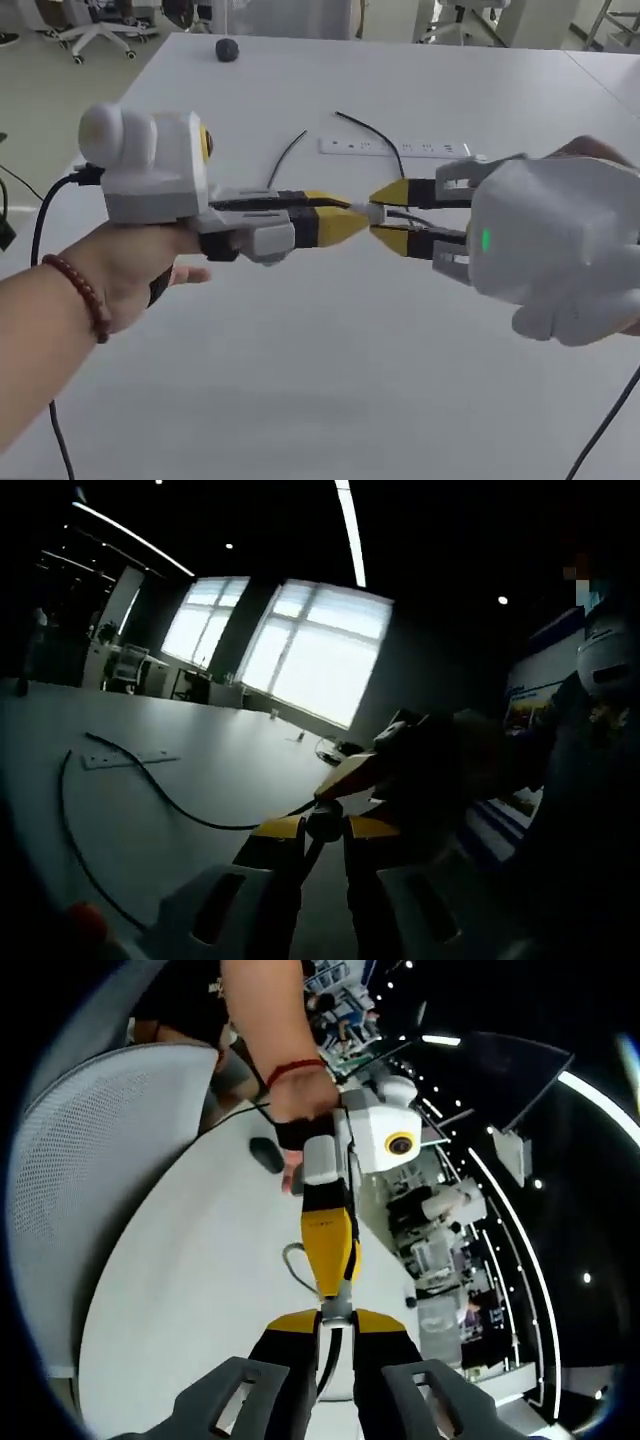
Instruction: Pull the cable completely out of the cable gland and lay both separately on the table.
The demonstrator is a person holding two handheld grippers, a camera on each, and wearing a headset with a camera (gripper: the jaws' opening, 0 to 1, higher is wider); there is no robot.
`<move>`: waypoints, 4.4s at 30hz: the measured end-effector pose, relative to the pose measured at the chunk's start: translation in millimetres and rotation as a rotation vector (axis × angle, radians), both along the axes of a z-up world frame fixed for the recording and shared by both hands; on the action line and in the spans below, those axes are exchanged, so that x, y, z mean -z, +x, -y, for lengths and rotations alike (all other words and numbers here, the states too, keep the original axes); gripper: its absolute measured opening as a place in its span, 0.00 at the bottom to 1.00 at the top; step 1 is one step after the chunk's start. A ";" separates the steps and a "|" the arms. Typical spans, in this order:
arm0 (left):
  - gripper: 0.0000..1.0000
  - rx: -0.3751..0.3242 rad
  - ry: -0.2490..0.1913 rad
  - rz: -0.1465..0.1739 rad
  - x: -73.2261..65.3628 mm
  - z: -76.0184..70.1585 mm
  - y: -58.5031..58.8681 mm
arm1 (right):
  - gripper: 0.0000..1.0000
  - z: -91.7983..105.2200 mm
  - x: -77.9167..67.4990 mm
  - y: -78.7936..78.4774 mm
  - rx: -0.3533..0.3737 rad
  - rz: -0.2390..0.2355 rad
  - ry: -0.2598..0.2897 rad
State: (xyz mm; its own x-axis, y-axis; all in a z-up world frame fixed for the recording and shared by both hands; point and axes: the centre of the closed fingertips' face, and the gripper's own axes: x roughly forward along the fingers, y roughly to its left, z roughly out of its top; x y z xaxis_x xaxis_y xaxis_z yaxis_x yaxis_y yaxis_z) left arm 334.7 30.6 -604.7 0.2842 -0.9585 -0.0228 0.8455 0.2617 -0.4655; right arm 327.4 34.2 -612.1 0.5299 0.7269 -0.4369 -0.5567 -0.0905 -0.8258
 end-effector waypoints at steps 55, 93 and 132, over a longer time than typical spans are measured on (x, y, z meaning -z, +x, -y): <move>0.15 -0.017 0.004 0.131 -6.3 -1.9 -7.1 | 0.09 22.8 -1.2 -4.3 0.042 -0.051 0.130; 0.15 0.038 0.306 0.416 15.1 -0.9 -18.7 | 0.00 26.0 17.5 -8.3 0.050 -0.110 0.032; 0.15 0.004 0.387 0.442 23.3 -22.2 -7.7 | 0.00 143.7 101.1 10.1 0.382 -0.360 -0.018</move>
